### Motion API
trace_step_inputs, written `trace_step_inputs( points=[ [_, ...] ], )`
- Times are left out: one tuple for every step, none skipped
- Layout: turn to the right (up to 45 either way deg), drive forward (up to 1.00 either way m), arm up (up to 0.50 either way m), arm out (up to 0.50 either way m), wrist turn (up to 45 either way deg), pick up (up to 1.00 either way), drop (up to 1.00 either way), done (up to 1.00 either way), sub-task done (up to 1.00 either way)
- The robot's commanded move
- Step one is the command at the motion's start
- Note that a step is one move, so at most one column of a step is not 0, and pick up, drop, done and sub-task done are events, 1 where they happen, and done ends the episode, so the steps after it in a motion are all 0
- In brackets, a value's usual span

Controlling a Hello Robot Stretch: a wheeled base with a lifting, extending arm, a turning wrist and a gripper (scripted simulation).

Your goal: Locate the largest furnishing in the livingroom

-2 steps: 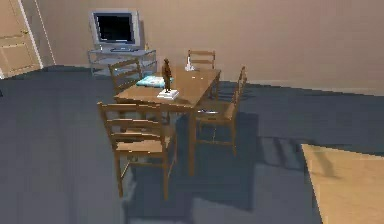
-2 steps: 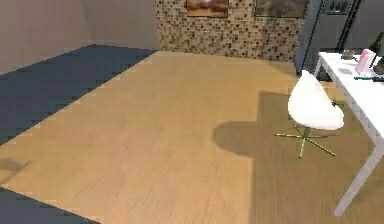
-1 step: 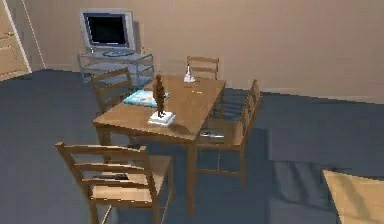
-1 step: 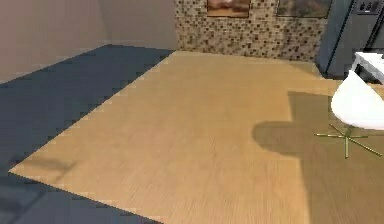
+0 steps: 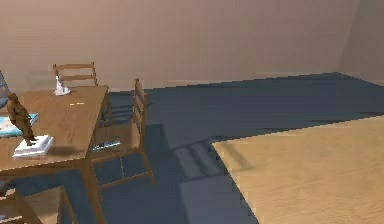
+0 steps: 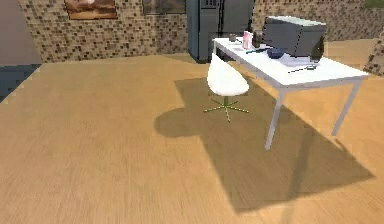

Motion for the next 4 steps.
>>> trace_step_inputs(
  points=[
    [0.0, 0.6, 0.0, 0.0, 0.0, 0.0, 0.0, 0.0, 0.0],
    [21.0, 0.0, 0.0, 0.0, 0.0, 0.0, 0.0, 0.0, 0.0],
    [0.0, 0.75, 0.0, 0.0, 0.0, 0.0, 0.0, 0.0, 0.0],
    [-33.0, 0.0, 0.0, 0.0, 0.0, 0.0, 0.0, 0.0, 0.0]
  ],
)
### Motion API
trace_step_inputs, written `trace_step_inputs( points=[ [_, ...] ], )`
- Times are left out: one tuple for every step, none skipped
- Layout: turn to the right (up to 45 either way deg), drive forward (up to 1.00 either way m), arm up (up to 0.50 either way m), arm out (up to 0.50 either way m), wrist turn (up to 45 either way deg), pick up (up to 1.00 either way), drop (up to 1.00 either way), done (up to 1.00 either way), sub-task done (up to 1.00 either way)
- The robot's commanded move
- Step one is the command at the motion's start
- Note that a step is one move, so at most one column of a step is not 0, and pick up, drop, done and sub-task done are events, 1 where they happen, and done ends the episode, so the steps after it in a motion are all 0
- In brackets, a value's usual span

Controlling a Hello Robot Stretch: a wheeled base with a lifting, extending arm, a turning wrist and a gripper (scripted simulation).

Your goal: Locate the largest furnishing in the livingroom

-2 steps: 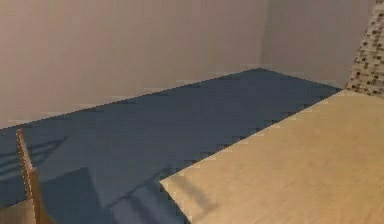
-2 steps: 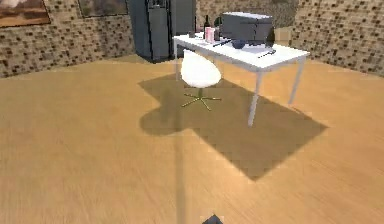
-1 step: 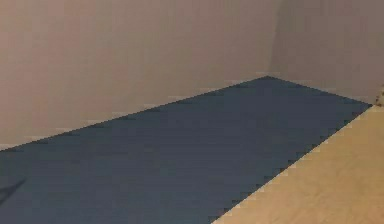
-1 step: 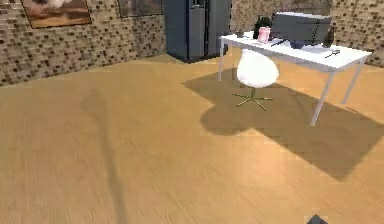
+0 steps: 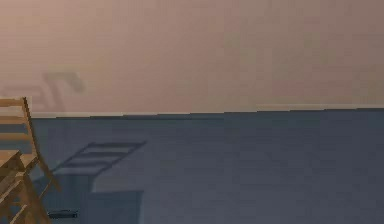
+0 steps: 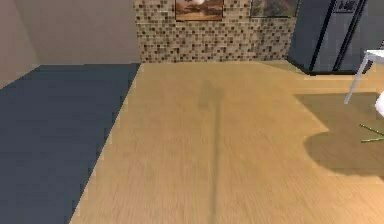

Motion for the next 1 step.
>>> trace_step_inputs(
  points=[
    [0.0, 0.7, 0.0, 0.0, 0.0, 0.0, 0.0, 0.0, 0.0]
  ],
)
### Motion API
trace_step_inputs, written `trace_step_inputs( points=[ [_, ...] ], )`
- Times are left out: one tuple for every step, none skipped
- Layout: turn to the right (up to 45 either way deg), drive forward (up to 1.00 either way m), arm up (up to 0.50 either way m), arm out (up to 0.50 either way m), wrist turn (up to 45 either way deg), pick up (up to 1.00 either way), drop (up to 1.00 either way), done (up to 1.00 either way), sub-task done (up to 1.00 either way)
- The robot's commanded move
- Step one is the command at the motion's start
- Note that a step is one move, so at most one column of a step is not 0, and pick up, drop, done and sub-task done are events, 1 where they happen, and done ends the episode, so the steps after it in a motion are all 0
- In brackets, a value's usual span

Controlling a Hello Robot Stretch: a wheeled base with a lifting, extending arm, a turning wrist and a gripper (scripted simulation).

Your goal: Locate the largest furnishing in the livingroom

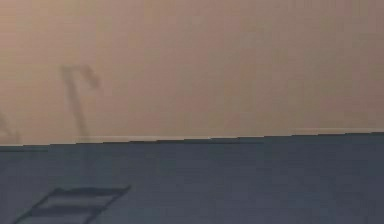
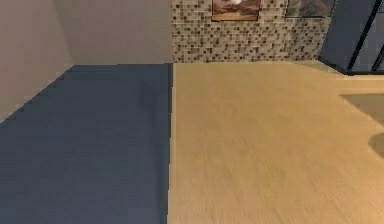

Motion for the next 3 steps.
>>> trace_step_inputs(
  points=[
    [-45.0, 0.0, 0.0, 0.0, 0.0, 0.0, 0.0, 0.0, 0.0],
    [36.0, 0.0, 0.0, 0.0, 0.0, 0.0, 0.0, 0.0, 0.0],
    [0.0, 0.3, 0.0, 0.0, 0.0, 0.0, 0.0, 0.0, 0.0]
  ],
)
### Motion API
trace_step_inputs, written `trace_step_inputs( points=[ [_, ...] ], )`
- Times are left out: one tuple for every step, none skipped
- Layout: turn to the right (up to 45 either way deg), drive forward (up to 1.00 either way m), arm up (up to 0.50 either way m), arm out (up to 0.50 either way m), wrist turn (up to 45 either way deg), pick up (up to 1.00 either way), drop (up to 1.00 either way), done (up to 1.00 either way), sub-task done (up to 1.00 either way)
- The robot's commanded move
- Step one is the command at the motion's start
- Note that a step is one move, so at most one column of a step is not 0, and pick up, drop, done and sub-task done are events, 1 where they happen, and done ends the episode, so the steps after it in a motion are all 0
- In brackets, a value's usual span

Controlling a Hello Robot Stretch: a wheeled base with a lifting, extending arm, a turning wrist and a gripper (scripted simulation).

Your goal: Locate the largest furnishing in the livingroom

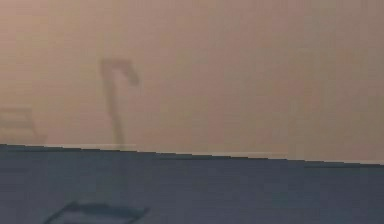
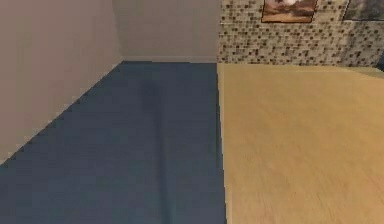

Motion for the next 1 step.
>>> trace_step_inputs(
  points=[
    [-33.0, 0.0, 0.0, 0.0, 0.0, 0.0, 0.0, 0.0, 0.0]
  ],
)
